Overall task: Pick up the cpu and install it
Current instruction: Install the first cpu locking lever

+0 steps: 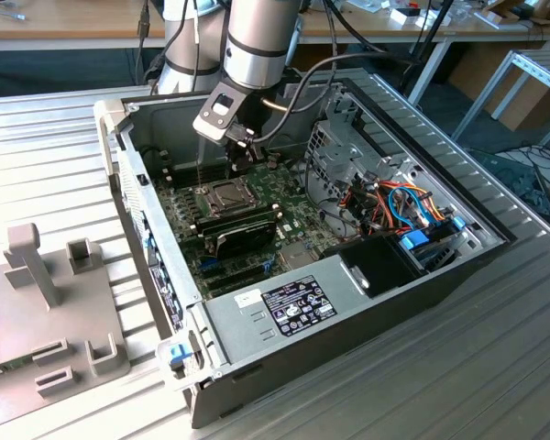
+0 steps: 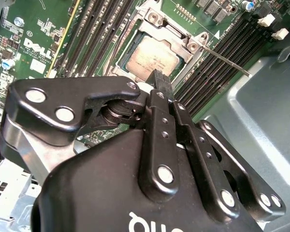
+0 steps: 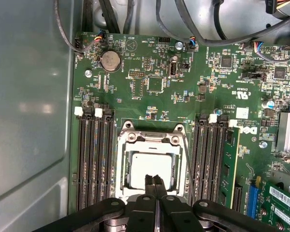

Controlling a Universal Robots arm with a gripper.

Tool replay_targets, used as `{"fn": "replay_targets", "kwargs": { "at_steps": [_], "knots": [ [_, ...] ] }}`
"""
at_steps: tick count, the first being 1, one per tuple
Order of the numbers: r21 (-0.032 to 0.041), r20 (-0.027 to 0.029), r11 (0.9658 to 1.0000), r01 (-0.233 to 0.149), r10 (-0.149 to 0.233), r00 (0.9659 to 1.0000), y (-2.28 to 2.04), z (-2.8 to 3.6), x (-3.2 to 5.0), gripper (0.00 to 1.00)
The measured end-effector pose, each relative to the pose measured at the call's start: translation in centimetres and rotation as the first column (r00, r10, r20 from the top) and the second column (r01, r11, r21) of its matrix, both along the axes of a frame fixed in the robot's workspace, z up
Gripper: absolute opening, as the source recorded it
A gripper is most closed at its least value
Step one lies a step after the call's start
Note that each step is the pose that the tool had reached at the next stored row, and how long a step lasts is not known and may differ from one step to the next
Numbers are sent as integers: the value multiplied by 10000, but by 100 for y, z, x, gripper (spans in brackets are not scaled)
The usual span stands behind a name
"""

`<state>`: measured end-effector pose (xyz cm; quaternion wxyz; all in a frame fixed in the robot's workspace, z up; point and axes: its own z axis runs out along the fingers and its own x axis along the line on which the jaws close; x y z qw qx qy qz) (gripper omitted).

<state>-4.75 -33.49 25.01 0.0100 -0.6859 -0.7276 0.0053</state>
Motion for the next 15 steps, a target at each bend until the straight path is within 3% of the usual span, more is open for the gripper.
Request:
{"fn": "replay_targets", "kwargs": {
  "at_steps": [6,15],
  "knots": [
    [0,0,9995,-317,317,9995,0,0,0,11],
    [0,0,9953,-967,967,9953,0,0,0,11]
  ]
}}
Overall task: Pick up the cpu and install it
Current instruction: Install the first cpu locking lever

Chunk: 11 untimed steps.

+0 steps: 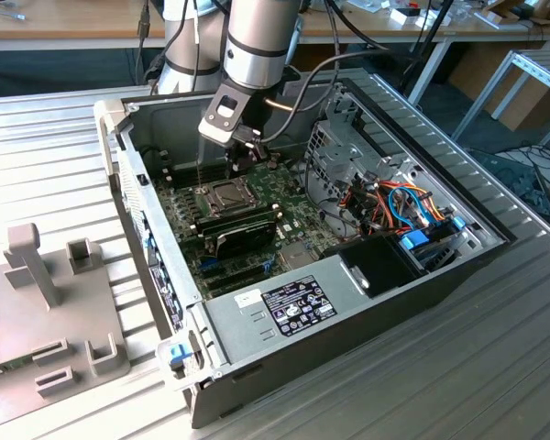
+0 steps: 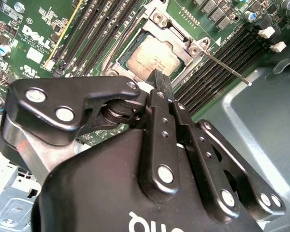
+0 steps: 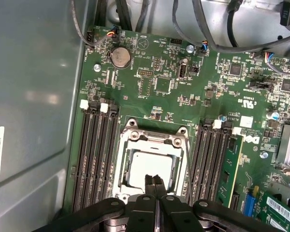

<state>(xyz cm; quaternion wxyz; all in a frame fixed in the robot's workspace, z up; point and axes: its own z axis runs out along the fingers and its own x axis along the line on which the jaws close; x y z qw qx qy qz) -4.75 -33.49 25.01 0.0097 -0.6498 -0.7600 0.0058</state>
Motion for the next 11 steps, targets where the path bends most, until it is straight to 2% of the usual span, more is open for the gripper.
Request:
{"fn": "replay_targets", "kwargs": {
  "at_steps": [11],
  "knots": [
    [0,0,10000,-14,14,10000,0,0,0,11]
  ]
}}
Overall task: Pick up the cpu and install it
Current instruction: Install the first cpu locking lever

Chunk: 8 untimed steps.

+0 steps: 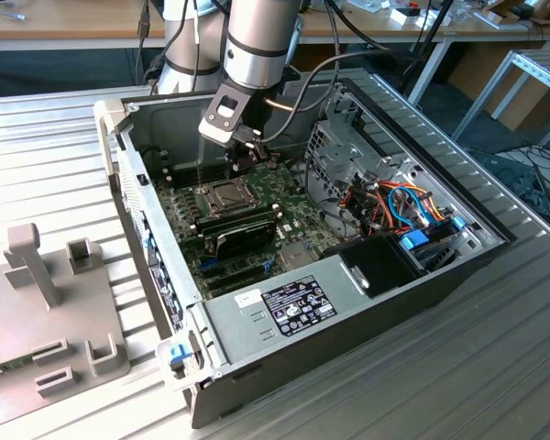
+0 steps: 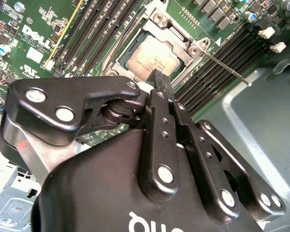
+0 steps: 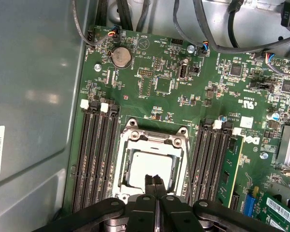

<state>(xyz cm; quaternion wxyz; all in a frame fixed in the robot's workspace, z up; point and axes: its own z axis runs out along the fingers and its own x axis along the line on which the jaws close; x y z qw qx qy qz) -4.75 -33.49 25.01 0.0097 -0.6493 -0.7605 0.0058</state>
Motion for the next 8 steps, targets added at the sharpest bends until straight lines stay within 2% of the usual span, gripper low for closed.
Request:
{"fn": "replay_targets", "kwargs": {
  "at_steps": [5,8],
  "knots": [
    [0,0,10000,-89,89,10000,0,0,0,11],
    [1,0,9994,-339,339,9994,0,0,0,11]
  ]
}}
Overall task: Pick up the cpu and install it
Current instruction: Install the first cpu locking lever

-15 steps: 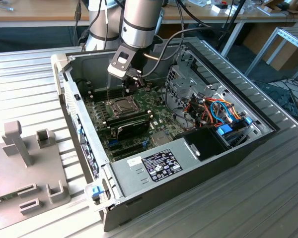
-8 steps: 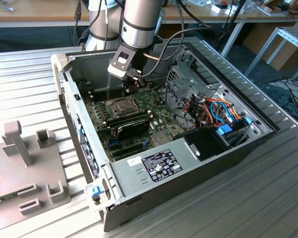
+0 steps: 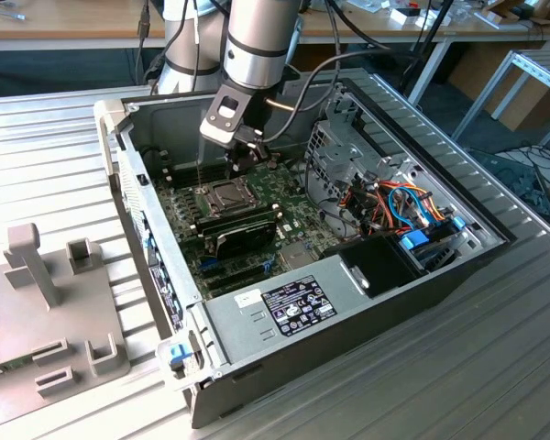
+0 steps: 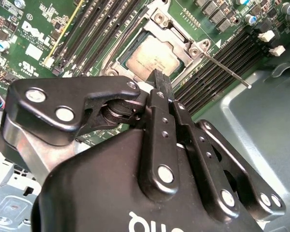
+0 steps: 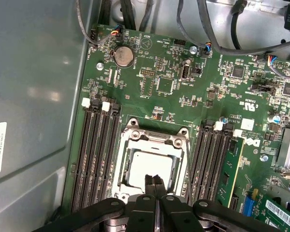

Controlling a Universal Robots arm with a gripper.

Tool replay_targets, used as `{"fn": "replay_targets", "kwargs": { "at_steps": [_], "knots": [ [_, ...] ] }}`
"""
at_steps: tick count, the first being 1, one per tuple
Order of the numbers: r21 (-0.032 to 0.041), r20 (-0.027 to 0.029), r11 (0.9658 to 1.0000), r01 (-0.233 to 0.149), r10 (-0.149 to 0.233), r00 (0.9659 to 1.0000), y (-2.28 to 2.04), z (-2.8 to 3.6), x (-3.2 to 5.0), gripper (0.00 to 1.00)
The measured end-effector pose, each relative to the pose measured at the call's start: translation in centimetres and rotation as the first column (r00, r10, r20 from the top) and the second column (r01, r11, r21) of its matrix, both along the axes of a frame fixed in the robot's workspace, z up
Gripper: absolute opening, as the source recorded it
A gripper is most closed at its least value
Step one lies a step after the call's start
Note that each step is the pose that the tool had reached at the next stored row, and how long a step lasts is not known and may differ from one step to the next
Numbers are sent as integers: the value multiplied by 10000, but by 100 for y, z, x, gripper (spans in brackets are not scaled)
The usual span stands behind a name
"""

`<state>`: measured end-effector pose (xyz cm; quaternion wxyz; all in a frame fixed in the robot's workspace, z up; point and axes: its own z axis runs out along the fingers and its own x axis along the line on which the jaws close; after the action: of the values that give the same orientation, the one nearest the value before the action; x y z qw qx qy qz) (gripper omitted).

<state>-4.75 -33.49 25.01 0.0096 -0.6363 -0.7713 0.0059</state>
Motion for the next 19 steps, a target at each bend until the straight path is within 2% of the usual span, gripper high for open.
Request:
{"fn": "replay_targets", "kwargs": {
  "at_steps": [4,7,15,19],
  "knots": [
    [0,4,9992,-389,389,9992,0,0,0,11],
    [-1,11,9970,-768,768,9970,0,0,0,11],
    [-1,11,9969,-789,789,9969,0,0,0,11],
    [-1,10,9957,-926,926,9957,0,0,0,11]
  ]
}}
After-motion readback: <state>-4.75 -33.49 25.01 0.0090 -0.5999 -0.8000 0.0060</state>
